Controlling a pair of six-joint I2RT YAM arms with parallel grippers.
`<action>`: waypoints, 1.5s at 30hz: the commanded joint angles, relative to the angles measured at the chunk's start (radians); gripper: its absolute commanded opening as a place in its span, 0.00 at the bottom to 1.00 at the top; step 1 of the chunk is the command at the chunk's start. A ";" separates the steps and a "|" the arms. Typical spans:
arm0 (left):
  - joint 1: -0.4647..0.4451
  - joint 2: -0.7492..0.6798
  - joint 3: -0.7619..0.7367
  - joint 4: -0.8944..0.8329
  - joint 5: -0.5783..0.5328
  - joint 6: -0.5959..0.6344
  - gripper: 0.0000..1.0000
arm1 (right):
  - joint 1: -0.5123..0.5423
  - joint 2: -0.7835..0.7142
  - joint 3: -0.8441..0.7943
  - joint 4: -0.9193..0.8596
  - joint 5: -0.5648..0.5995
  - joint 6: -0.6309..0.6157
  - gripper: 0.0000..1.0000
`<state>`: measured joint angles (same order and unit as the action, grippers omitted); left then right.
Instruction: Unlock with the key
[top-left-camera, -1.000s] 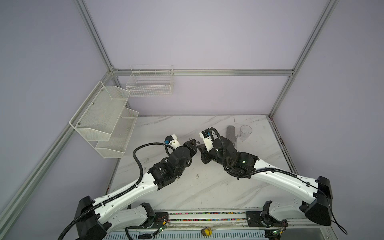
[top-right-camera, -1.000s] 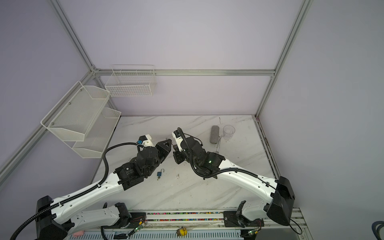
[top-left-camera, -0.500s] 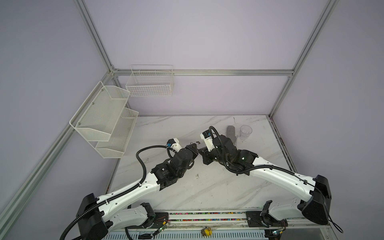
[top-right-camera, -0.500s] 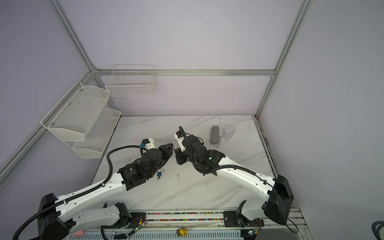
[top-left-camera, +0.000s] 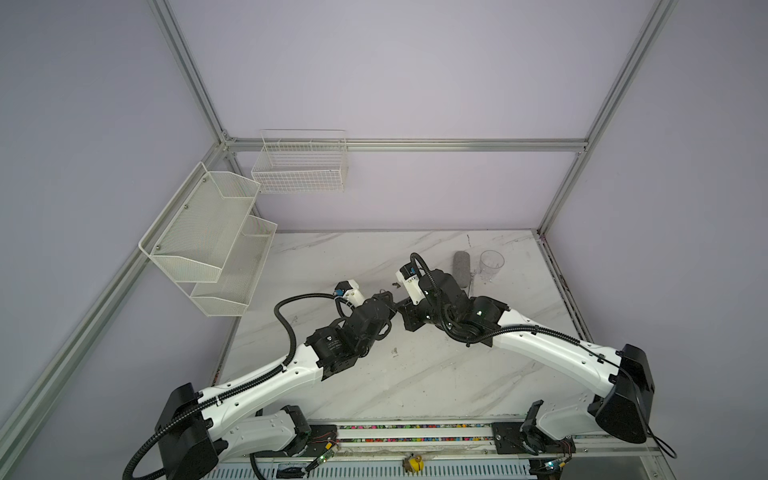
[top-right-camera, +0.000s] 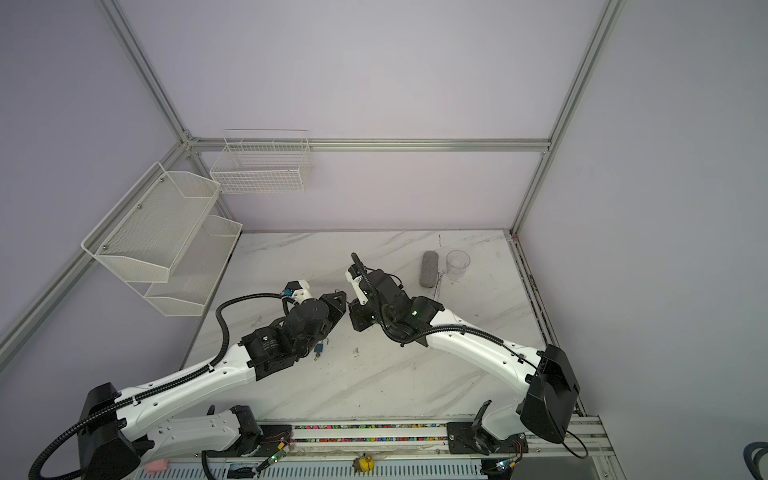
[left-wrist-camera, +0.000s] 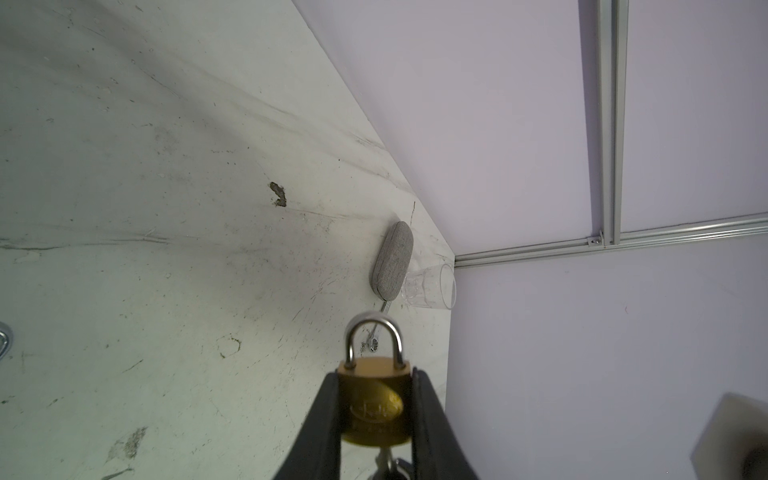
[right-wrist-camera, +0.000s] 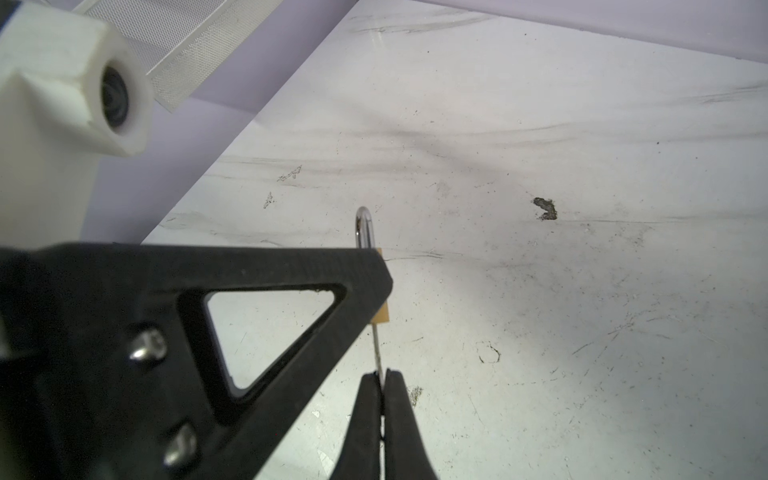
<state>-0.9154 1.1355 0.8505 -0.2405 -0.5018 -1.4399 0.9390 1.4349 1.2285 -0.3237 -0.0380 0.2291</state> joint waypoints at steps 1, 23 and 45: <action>-0.040 0.012 -0.115 -0.162 0.250 0.004 0.00 | -0.009 -0.025 0.098 0.355 0.106 -0.055 0.00; -0.016 -0.065 -0.323 0.045 0.223 -0.218 0.00 | 0.030 -0.019 0.091 0.362 0.069 -0.101 0.00; -0.019 -0.123 -0.291 0.249 0.287 -0.209 0.00 | 0.079 -0.005 0.139 0.303 0.088 -0.150 0.00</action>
<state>-0.8936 0.9768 0.5674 0.1631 -0.4694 -1.7065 0.9890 1.4521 1.2846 -0.3386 -0.0116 0.1822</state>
